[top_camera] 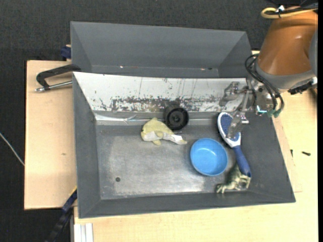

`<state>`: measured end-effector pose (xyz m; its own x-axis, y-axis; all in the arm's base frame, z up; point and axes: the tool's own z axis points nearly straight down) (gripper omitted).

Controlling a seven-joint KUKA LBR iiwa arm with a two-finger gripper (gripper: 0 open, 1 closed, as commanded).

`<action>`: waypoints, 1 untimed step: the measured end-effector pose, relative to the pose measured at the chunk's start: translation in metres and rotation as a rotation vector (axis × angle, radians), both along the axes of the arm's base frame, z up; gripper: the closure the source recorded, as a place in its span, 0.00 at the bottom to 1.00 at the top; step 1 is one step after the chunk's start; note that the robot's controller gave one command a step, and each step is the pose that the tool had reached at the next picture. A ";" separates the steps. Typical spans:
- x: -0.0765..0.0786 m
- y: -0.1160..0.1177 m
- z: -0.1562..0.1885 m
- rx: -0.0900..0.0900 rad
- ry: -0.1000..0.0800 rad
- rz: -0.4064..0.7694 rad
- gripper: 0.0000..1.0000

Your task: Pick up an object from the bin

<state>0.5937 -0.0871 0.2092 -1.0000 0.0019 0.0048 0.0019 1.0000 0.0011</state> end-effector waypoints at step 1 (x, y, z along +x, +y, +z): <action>-0.010 -0.029 -0.136 0.002 0.000 0.094 0.00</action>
Offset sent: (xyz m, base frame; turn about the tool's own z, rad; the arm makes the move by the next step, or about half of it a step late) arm -0.0089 -0.0299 -0.1329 -0.0961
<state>0.5839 -0.1165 0.0731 -0.9958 -0.0917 0.0043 -0.0917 0.9958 0.0030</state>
